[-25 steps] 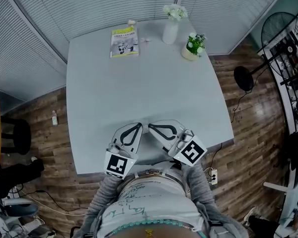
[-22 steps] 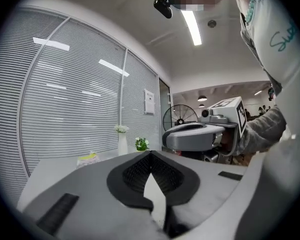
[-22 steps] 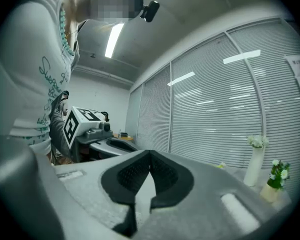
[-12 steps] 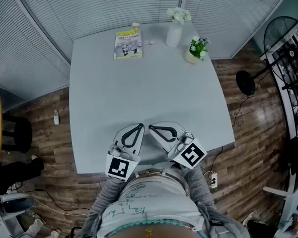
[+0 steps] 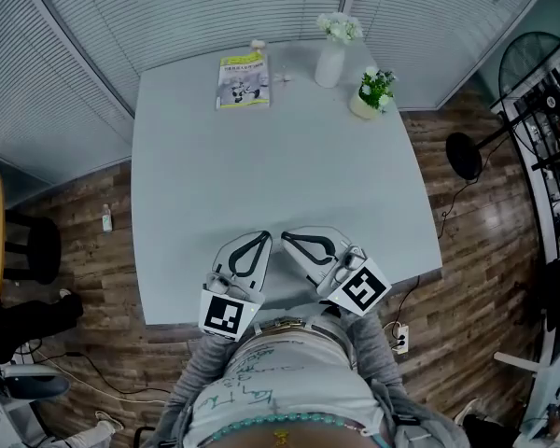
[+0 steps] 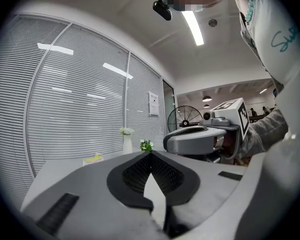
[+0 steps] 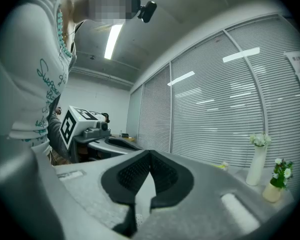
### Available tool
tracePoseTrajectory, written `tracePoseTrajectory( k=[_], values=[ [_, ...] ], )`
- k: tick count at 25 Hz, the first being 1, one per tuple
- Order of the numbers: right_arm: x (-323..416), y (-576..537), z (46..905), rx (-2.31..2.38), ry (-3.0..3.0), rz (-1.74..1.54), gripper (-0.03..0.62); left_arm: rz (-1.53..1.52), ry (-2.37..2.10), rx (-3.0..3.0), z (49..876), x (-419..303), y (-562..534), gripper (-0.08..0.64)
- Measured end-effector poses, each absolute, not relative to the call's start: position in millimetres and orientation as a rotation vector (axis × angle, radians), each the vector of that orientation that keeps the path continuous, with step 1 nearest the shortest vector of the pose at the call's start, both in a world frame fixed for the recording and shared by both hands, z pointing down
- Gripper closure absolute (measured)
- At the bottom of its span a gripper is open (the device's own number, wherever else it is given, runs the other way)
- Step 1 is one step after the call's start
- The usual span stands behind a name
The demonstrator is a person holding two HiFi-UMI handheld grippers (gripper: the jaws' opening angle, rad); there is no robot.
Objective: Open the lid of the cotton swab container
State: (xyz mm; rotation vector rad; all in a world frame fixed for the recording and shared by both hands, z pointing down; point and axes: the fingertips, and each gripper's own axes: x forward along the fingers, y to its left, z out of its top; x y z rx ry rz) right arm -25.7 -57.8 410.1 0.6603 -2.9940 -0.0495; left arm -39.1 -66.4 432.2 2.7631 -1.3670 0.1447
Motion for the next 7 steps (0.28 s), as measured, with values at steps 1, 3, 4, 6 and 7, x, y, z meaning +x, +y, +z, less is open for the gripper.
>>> tracePoseTrajectory(
  k=[1, 3, 4, 6, 7],
  values=[
    [-25.3, -58.0, 410.6, 0.663, -2.99, -0.046, 0.591, 0.144, -1.368, 2.764, 432.2, -39.6, -66.0, 0.561],
    [-25.1, -58.3, 410.1, 0.674, -2.992, -0.038, 0.591, 0.146, -1.369, 2.768, 432.3, -40.1, -65.3, 0.561],
    [-25.5, -58.6, 408.6, 0.676, -3.001, -0.043, 0.591, 0.147, -1.369, 2.769, 432.5, -40.2, -65.3, 0.561],
    [-26.1, -59.0, 408.4, 0.67, -3.003, -0.055, 0.591, 0.15, -1.369, 2.765, 433.5, -40.3, -65.7, 0.561],
    [-26.2, -59.2, 409.1, 0.665, -3.0, -0.061, 0.591, 0.152, -1.369, 2.763, 434.1, -40.3, -66.1, 0.561]
  ],
)
